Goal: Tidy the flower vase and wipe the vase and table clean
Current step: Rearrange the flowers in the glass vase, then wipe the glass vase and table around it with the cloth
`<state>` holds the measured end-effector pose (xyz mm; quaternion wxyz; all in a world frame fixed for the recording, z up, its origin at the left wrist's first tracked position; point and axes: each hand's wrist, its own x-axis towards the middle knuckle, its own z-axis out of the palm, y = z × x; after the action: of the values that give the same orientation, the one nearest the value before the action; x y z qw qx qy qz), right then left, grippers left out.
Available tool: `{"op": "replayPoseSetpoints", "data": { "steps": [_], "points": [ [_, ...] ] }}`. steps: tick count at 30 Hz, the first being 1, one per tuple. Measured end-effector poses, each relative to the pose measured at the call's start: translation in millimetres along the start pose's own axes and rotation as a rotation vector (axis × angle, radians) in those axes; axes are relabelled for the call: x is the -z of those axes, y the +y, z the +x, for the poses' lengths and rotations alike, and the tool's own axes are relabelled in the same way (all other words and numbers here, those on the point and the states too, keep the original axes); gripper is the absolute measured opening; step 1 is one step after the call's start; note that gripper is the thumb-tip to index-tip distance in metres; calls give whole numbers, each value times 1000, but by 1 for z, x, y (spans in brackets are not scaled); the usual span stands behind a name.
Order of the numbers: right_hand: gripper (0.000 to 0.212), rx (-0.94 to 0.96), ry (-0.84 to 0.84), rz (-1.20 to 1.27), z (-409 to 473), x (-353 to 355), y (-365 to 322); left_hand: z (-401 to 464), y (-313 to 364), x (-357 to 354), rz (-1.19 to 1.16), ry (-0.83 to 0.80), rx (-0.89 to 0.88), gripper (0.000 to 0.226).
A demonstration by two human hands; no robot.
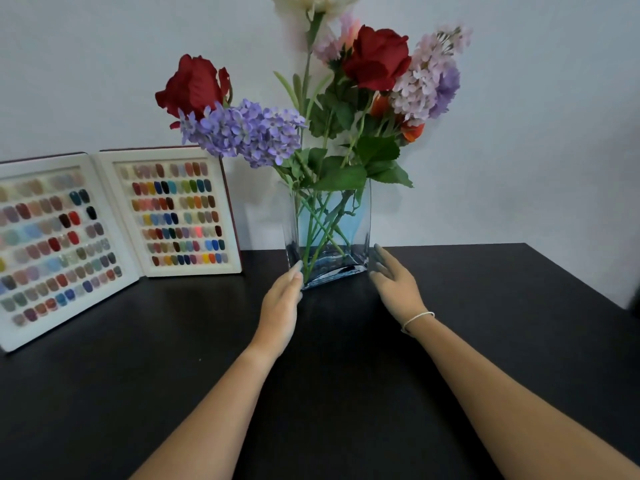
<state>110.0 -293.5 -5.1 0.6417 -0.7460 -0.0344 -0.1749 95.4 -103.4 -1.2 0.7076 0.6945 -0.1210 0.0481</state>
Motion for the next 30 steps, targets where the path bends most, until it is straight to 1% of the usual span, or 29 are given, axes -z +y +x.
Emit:
{"op": "replayPoseSetpoints", "data": {
  "steps": [5,9,14,16,18,21,24,28,30],
  "points": [
    [51,29,-25,-29,-54,6,-14,-38,10,1,70,-15,-19,40],
    [46,90,-53,-93,-99,20,-39,-71,21,-8,28,-13,-12,39],
    [35,199,111,-108,-139,62,-90,-112,35,-39,-76,-37,22,35],
    [32,216,130,-130,-155,84,-107,-127,39,-54,-84,-90,24,33],
    [31,214,114,-190,-169,108,-121,-140,43,-70,-84,-167,28,32],
    [31,158,62,-304,-186,149,-134,-157,48,-99,-24,-278,31,32],
    [30,51,-3,-460,-199,190,-134,-170,49,-133,94,-384,15,35],
    [31,-138,-51,-710,-216,236,-112,-182,46,-175,418,-521,-132,36],
    [32,-216,-80,-846,-225,255,-97,-185,46,-192,540,-565,-183,37]
  ]
}}
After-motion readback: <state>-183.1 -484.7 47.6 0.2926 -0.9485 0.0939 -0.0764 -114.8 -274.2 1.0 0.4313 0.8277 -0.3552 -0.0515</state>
